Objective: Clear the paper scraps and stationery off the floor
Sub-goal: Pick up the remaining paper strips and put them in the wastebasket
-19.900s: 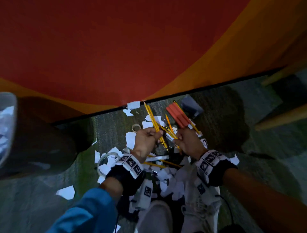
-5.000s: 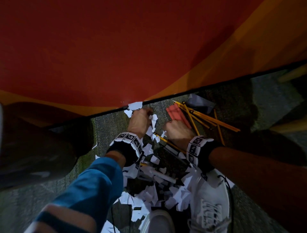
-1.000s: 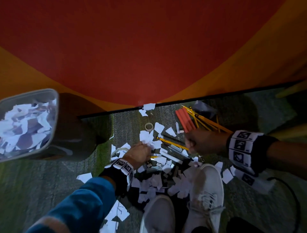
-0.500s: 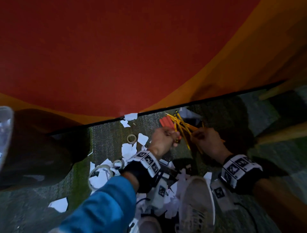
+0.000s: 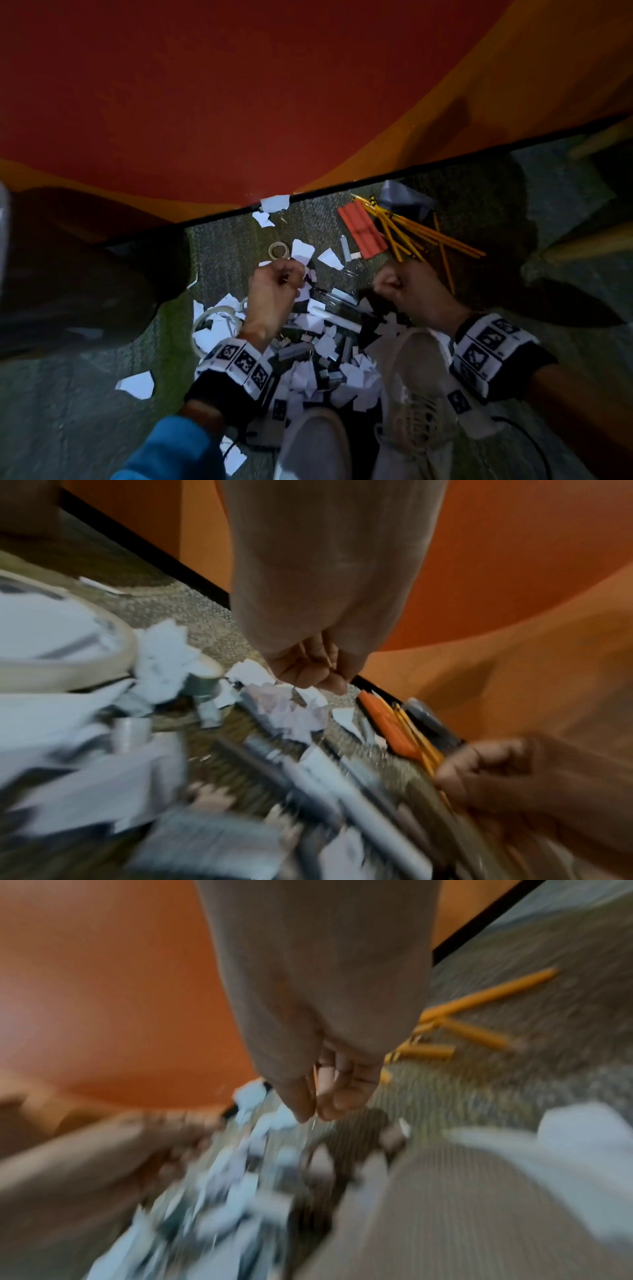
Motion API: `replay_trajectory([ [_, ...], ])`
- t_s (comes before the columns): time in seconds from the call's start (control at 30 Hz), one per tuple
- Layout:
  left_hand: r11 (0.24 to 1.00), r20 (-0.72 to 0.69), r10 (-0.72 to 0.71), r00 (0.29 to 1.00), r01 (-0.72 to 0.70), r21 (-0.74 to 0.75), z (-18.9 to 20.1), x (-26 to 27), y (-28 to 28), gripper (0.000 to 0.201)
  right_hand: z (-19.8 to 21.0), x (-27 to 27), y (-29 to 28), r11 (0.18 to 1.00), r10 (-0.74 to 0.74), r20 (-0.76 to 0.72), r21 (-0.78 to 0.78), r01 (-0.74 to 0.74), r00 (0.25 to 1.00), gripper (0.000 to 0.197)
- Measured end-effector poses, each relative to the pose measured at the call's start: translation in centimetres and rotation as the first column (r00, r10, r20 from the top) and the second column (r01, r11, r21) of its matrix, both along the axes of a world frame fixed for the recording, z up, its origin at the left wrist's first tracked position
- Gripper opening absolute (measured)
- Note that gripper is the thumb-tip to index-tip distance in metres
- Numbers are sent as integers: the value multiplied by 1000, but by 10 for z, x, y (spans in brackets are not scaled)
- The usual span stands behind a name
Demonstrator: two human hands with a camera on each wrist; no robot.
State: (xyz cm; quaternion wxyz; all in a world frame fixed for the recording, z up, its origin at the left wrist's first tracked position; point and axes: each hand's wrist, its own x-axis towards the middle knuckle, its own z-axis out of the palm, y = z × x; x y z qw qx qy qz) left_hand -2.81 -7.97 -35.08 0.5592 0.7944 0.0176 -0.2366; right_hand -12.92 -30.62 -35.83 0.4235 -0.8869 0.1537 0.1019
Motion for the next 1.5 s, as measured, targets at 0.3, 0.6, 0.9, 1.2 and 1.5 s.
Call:
replay_trajectory([
  [0.3,681,201,-720,664,622,386,-24,-27,13,15,-22,-15,36,958,159,-167,-211,-193,973,7],
  [0.6,572,263,-808,527,595,565,-27,-23,7,12,-2,-4,17,991,107,-106,-75,-115,989,20],
  [0.9,974,-82,-227,970,228,0,4,4,-49,10,33,19,-52,975,-183,-48,-133,176,982,15],
  [1.2,968,-70,-247,966,250,35,-14,15,-64,4,18,24,-62,919,-185,-33,-359,161,982,23],
  [1.5,968,138,-125,983,91,232,-22,17,30,21,-8,9,9,987,122,-52,-100,-127,991,28],
])
